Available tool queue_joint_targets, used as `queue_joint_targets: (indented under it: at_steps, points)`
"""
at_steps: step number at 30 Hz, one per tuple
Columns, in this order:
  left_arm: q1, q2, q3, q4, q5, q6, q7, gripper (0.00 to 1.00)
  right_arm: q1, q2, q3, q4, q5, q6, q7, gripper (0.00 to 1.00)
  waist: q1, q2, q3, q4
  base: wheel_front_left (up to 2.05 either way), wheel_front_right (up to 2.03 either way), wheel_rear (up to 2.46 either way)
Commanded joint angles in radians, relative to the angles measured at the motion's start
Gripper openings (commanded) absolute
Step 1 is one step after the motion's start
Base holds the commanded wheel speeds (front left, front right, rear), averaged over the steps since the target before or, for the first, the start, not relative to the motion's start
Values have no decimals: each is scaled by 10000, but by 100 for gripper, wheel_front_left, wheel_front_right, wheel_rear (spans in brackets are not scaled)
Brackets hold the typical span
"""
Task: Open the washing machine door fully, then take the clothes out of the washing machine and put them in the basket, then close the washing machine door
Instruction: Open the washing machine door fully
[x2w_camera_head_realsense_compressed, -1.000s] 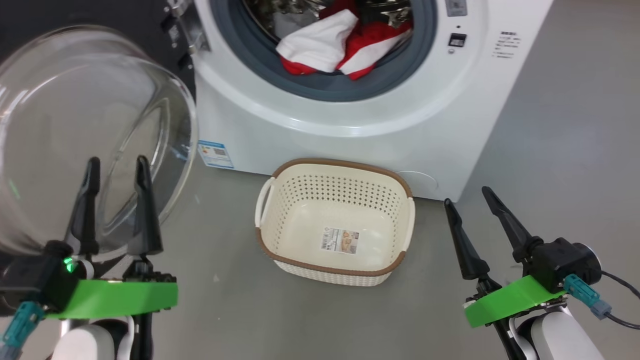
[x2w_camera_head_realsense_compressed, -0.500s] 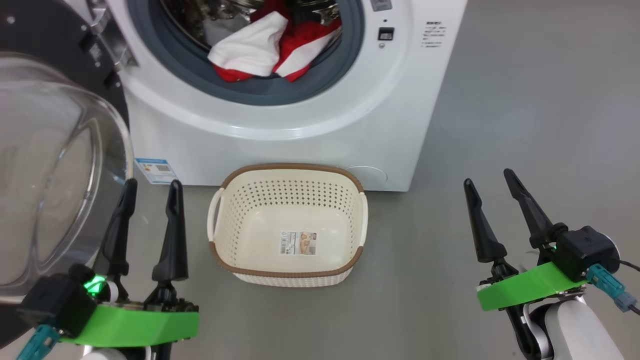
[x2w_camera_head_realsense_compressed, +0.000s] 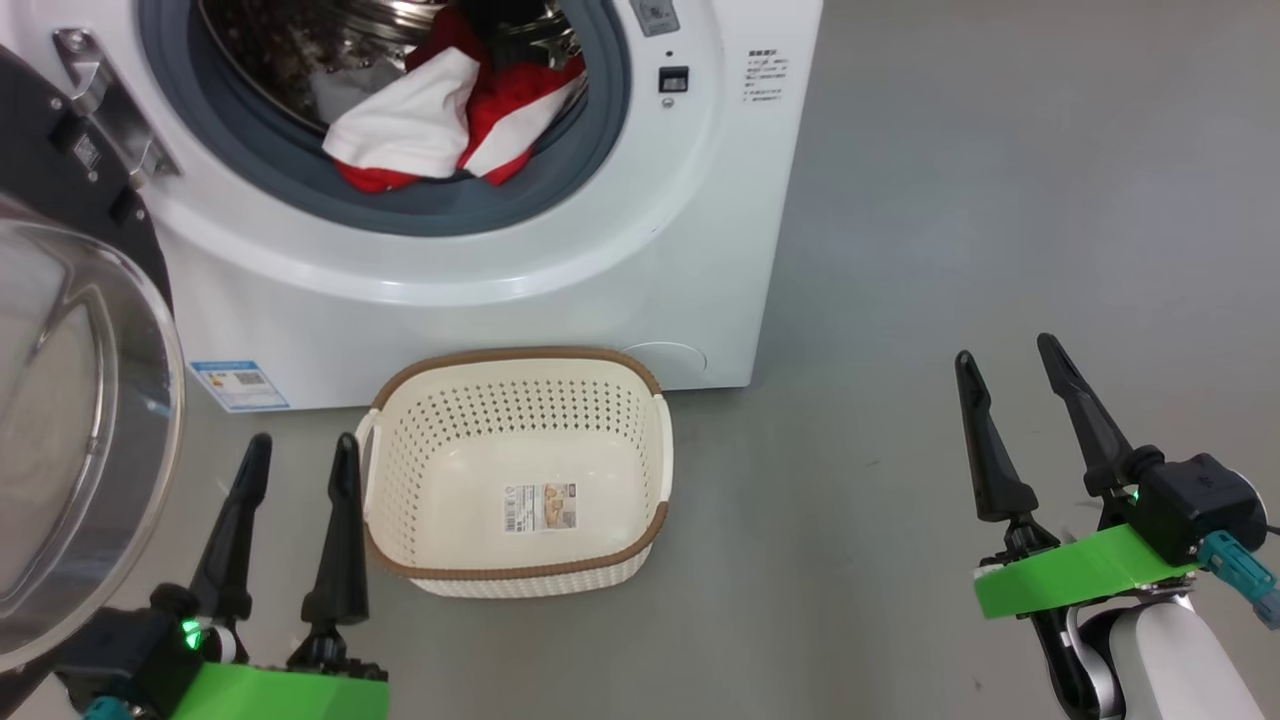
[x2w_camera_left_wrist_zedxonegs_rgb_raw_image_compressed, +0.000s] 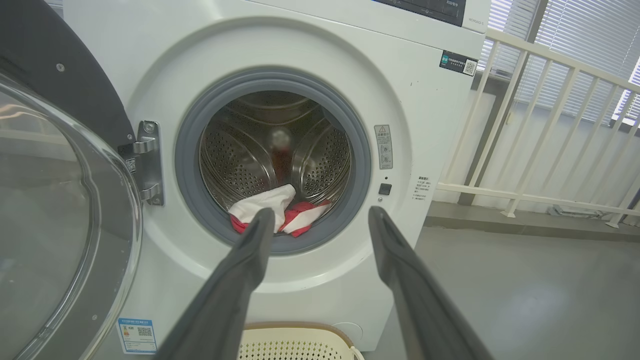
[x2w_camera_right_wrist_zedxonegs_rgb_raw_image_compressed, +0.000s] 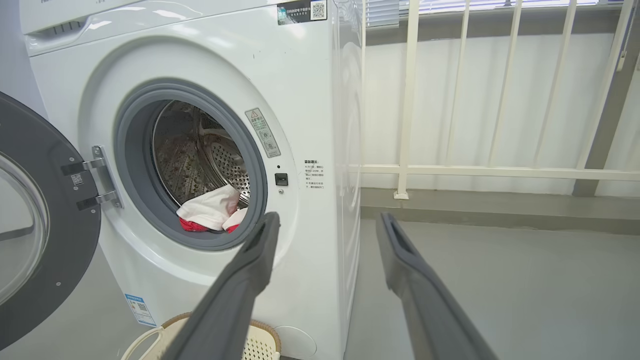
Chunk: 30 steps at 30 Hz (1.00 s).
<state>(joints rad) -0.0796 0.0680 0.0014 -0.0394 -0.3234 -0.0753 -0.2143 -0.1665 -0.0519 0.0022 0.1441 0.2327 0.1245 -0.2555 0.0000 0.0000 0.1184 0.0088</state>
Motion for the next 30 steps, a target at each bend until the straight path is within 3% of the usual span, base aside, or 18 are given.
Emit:
queue_joint_targets:
  at_steps: [1, 30]
  points:
    - [56, 185, 347, -178, -17, 99, 28, 100, 11, 17, 128, -267, -109, 62, -62, 100, 0, 0, -171, -200, 0, 0, 0]
    - [1578, 548, 596, -112, 184, 669, 36, 100, 1312, 17, 316, -689, -154, 62, -62, 100, 0, 0, -1106, -809, 2, -2, 0]
